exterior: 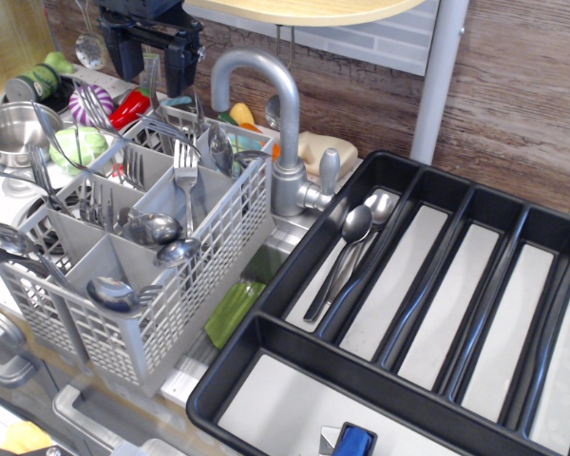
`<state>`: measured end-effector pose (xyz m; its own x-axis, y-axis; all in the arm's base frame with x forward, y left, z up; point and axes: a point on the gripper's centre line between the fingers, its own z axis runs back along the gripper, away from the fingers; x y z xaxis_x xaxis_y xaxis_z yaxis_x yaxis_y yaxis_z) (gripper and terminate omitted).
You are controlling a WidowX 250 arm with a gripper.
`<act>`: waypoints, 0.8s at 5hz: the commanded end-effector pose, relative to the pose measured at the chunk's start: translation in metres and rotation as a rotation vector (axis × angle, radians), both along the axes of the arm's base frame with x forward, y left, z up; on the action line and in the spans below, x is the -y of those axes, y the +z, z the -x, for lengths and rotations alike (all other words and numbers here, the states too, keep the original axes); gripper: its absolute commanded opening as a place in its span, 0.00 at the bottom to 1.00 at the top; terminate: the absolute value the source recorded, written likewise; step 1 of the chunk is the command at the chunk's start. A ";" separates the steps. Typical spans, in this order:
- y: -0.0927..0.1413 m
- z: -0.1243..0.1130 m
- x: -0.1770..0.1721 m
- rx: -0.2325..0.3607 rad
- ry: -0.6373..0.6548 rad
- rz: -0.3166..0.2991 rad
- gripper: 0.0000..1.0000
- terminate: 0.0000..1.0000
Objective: Put small spoon from basket to tray
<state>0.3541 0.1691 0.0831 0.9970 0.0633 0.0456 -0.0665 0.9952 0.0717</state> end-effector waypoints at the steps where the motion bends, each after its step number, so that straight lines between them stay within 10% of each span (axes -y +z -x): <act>1: 0.000 0.000 0.000 0.000 0.000 0.000 1.00 0.00; 4: -0.005 -0.021 -0.005 0.195 0.185 0.093 1.00 0.00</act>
<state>0.3729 0.1733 0.0599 0.9370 0.2848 0.2025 -0.2773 0.9586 -0.0649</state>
